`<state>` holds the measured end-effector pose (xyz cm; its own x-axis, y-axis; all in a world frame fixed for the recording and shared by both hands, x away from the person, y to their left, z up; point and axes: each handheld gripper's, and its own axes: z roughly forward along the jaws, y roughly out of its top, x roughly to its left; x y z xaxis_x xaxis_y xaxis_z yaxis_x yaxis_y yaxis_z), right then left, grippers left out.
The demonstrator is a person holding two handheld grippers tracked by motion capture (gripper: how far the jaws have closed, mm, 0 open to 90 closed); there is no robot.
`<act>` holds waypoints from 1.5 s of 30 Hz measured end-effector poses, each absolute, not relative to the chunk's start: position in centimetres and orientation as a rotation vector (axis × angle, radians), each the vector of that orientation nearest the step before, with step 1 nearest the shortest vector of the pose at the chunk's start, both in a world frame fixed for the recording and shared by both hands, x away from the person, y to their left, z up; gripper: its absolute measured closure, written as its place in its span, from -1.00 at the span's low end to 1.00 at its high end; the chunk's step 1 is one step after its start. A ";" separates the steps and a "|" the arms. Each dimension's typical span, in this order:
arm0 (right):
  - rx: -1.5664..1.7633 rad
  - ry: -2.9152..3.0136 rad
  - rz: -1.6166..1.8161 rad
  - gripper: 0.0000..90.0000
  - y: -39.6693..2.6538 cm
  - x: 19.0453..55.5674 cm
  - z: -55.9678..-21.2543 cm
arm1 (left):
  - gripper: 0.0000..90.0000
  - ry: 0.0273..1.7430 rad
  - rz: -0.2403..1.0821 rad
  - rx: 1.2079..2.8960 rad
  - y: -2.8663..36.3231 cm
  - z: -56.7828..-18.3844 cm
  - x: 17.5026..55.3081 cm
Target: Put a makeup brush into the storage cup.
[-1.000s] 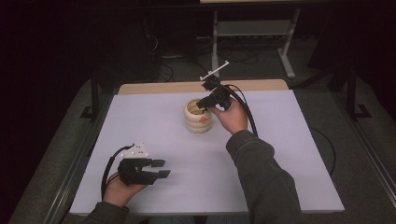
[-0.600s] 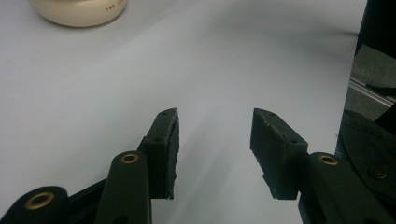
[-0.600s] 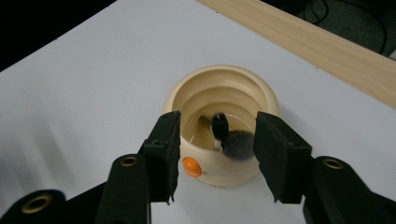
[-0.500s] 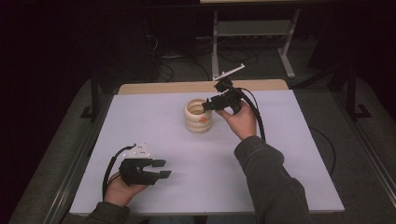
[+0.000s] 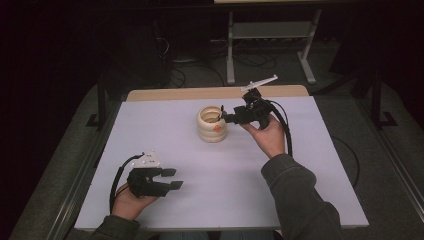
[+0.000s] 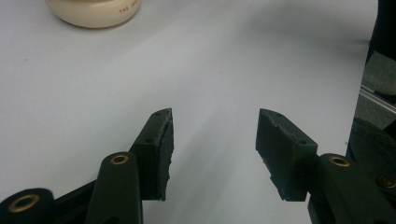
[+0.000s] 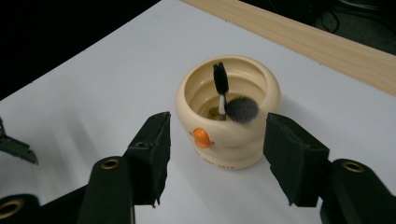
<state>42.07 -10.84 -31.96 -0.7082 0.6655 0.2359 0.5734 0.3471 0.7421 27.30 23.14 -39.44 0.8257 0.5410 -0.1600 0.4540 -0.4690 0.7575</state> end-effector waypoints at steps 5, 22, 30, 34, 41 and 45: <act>1.167 2.469 1.315 -0.16 -11.9 41.4 -32.4 | 0.00 0.742 0.129 2.136 23.1 -39.4 27.2; 1.221 2.465 1.345 -0.26 -14.3 39.2 -34.5 | -0.14 0.753 0.141 2.103 23.2 -39.1 27.3; 1.199 2.453 1.368 -0.29 -15.5 38.1 -34.9 | -0.18 0.762 0.148 2.109 23.2 -39.2 27.3; 1.207 2.452 1.370 -0.31 -16.0 37.5 -35.2 | -0.19 0.766 0.153 2.102 23.4 -39.2 27.4; 1.198 2.451 1.385 -0.32 -16.6 36.8 -35.5 | -0.22 0.775 0.155 2.093 23.6 -39.2 27.3; 1.195 2.443 1.388 -0.34 -16.9 36.3 -35.5 | -0.23 0.783 0.157 2.085 23.7 -39.1 27.4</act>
